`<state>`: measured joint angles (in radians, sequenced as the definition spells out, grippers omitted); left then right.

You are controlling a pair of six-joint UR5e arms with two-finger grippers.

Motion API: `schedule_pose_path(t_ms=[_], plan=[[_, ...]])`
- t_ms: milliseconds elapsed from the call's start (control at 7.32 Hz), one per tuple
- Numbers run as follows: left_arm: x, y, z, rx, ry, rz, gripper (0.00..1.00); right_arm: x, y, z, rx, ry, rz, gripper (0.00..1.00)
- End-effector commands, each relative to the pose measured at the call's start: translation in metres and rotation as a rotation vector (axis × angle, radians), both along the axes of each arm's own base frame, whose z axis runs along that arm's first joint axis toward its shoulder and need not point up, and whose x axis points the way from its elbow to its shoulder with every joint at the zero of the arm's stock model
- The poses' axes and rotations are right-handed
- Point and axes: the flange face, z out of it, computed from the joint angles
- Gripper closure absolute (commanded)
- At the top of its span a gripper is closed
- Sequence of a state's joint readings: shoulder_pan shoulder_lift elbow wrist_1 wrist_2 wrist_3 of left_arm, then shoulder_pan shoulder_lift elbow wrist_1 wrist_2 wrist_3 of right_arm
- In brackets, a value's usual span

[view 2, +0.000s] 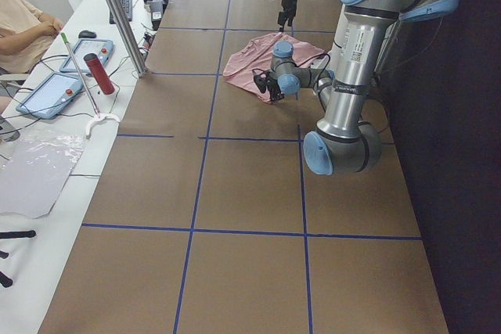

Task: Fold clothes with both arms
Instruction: 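Grasp the shirt edge with the left gripper and rotate the shirt upright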

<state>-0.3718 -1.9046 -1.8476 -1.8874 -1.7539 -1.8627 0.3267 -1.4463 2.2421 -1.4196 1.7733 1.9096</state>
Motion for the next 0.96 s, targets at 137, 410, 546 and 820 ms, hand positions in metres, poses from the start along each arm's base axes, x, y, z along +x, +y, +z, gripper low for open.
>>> schedule_pose_path(t_ms=[137,410,546,820], plan=[[-0.027,-0.039,0.002,0.054,-0.015,-0.036,1.00,0.002,0.000,-0.003,-0.004,-0.009,0.006,0.00],[-0.036,-0.108,-0.010,0.167,-0.048,-0.114,1.00,0.003,-0.001,-0.005,-0.003,-0.012,0.008,0.00],[-0.028,-0.180,-0.017,0.186,-0.089,-0.167,1.00,0.004,-0.002,-0.005,-0.003,-0.012,0.011,0.00],[-0.030,-0.275,-0.004,0.254,0.001,-0.283,1.00,0.009,-0.005,-0.007,0.000,-0.019,0.021,0.00]])
